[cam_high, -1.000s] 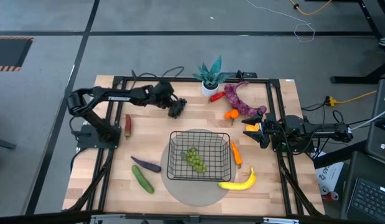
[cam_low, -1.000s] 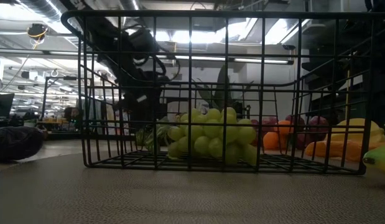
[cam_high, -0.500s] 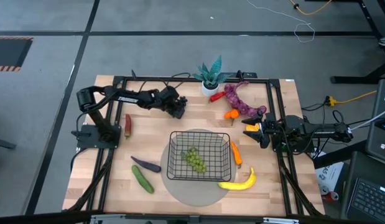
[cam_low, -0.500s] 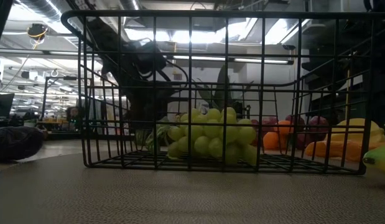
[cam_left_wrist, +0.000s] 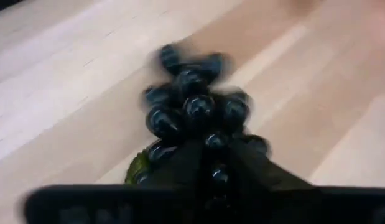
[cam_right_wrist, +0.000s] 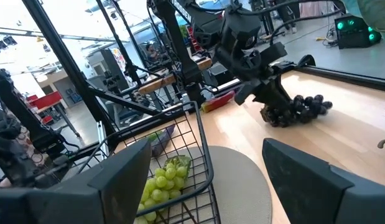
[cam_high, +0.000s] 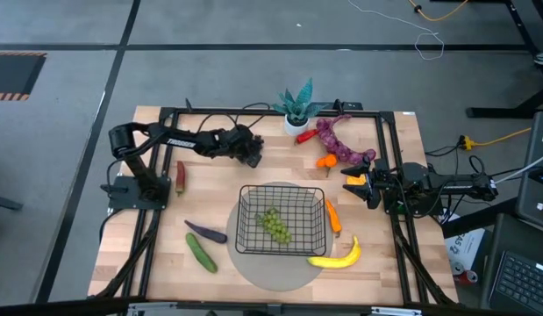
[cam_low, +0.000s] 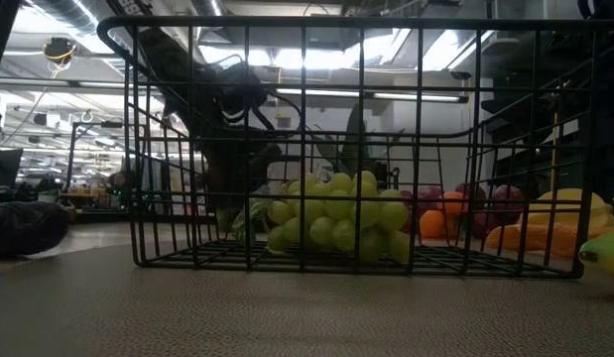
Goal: Build produce basket
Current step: Put the black grapes into the black wire basket
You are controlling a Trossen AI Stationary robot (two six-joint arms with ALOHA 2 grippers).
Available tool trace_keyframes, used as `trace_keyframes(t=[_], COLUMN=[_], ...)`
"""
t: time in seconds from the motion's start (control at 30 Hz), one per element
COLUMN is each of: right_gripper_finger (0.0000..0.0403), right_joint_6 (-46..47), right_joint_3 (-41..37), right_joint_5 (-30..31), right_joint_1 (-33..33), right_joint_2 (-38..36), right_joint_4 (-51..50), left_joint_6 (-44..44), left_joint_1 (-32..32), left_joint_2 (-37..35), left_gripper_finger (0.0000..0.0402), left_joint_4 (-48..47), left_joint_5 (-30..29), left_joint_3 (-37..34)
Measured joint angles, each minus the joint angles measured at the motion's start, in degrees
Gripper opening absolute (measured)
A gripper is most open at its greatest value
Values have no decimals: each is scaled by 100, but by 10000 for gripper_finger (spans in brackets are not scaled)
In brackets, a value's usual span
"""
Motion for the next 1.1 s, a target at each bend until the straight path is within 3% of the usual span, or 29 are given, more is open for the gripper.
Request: trace_keyframes(t=[0.07,0.33,0.63,0.87,1.1], right_gripper_finger=[310,310,310,310,310], right_joint_6=[0,-8,-37,-174,-184], right_joint_3=[0,0,0,0,0], right_joint_5=[0,4,10,48,57], right_joint_1=[1,-2,-2,-2,-2], right_joint_2=[1,0,2,2,2], right_joint_4=[0,0,-1,2,5], left_joint_6=[170,775,1737,2602,3453], left_joint_1=[-51,-410,-1579,-2461,-2862], left_joint_2=[-168,-1646,-2962,-2971,-2580], left_gripper_finger=[16,5,2,1,1], left_joint_4=[119,348,759,1697,2119], left_joint_5=[-278,-625,-603,-417,622], left_joint_3=[-9,-6,0,10,14])
